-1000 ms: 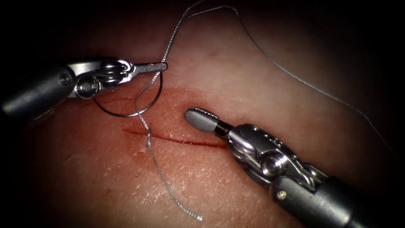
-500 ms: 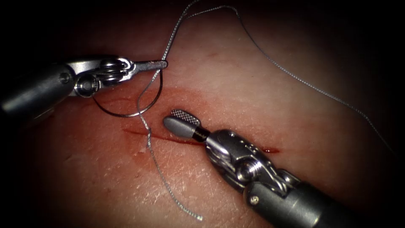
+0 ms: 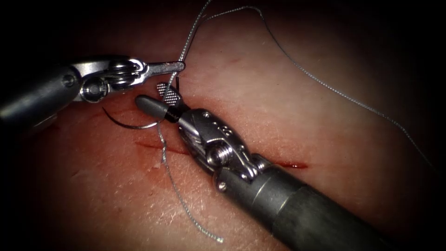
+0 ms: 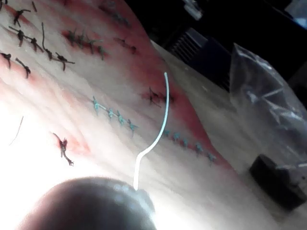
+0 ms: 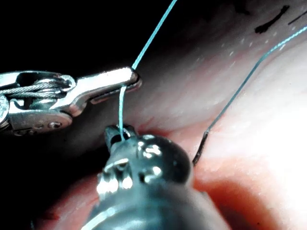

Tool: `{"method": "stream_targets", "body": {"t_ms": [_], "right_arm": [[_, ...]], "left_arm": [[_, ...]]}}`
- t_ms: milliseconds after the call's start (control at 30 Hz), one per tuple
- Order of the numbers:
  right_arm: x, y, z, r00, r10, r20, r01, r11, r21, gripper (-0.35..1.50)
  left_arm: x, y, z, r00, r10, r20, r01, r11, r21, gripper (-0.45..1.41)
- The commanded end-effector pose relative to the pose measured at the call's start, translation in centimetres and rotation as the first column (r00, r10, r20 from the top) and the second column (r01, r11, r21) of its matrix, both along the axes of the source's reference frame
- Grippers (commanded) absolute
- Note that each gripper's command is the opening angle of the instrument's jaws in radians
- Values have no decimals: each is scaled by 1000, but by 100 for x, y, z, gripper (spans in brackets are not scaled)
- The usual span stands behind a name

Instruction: Wound Closure

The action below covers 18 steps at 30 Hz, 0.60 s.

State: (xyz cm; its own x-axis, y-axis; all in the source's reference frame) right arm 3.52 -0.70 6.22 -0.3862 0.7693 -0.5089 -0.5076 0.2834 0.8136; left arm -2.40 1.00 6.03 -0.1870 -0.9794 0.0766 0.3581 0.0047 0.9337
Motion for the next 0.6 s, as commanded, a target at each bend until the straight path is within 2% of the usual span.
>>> {"method": "stream_targets", "body": {"t_ms": [33,67,100,133,167,267,533,567,600], "right_arm": [[0,11,-9,1000,3,-3,-3,1000,-3,-35],[-2,10,-9,1000,2,-3,-2,1000,-3,-35],[-2,9,-10,1000,1,-4,-1,1000,-3,-35],[-3,9,-10,1000,0,-4,0,1000,-3,-35],[-3,8,-10,1000,0,-5,0,1000,-3,-35],[-3,7,-9,1000,2,-3,-2,1000,-4,-35],[0,5,-7,1000,-8,-9,8,1000,-1,-35],[1,4,-7,1000,-6,-12,6,1000,3,-35],[1,3,-7,1000,-9,-13,9,1000,3,-35]], "left_arm": [[-4,13,-7,1000,-4,4,4,1000,-7,-45],[-4,15,-6,1000,-3,4,3,1000,-7,-45],[-4,16,-6,1000,-5,-1,5,1000,-14,0],[-6,21,-5,1000,-22,-20,21,999,-35,71],[-8,25,-5,999,-24,-21,23,999,-33,93],[-12,31,-7,999,-28,-26,27,999,-35,108],[-39,55,-2,1000,-23,-16,23,1000,-1,114],[-43,63,-2,999,-9,-31,9,1000,-1,111],[-45,72,-3,999,11,-47,-12,1000,-12,88]]}}
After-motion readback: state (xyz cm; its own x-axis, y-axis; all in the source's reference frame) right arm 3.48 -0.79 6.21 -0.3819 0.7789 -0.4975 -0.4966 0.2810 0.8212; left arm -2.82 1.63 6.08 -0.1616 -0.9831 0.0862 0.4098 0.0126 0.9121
